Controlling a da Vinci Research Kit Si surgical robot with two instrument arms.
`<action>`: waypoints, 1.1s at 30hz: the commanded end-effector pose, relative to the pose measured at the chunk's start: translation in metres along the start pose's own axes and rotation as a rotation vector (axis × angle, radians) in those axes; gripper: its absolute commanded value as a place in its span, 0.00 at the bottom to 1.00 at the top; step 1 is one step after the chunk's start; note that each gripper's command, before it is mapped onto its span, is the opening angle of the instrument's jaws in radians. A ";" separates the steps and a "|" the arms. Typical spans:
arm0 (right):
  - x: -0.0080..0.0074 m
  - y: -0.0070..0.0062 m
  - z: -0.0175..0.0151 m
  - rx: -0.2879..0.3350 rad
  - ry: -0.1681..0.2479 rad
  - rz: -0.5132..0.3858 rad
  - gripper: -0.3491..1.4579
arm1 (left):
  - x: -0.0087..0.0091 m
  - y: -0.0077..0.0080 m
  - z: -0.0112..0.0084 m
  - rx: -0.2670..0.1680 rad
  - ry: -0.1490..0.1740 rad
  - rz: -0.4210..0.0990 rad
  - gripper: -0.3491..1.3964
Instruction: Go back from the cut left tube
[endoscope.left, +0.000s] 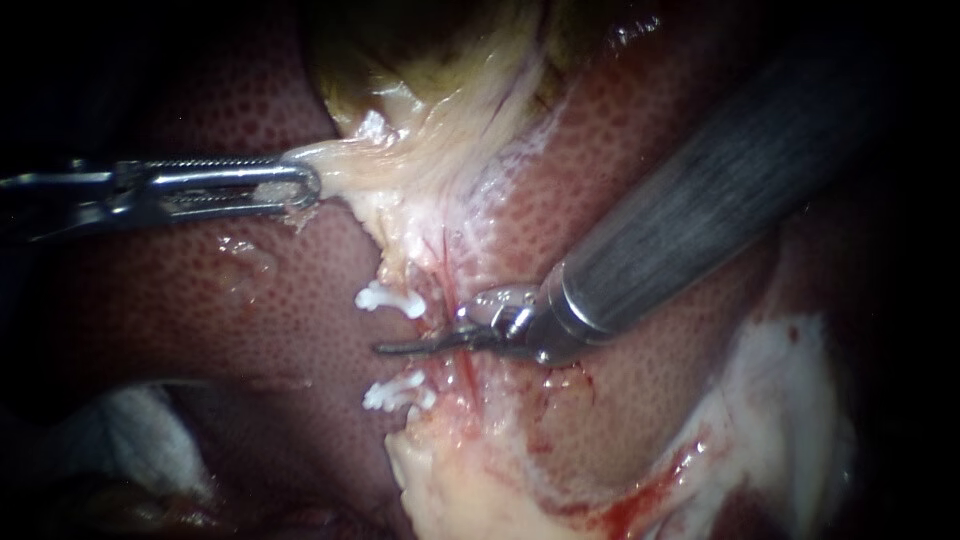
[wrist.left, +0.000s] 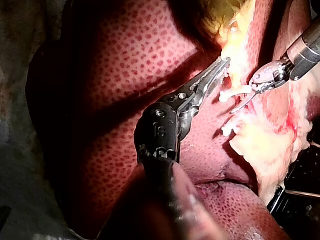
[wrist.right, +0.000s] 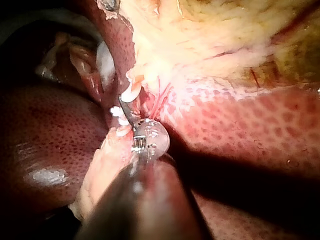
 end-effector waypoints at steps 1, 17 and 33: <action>0.0000 -0.0001 0.0000 0.002 0.002 0.000 0.00 | 0.0000 0.0000 0.0000 0.000 0.000 0.000 0.00; 0.0004 -0.0008 0.0004 0.016 0.042 -0.064 0.73 | 0.0000 0.0000 0.0000 0.000 0.000 0.000 0.00; -0.0018 -0.0026 -0.0030 0.015 0.038 -0.250 0.96 | -0.0001 -0.0001 -0.0001 0.003 0.001 0.000 0.00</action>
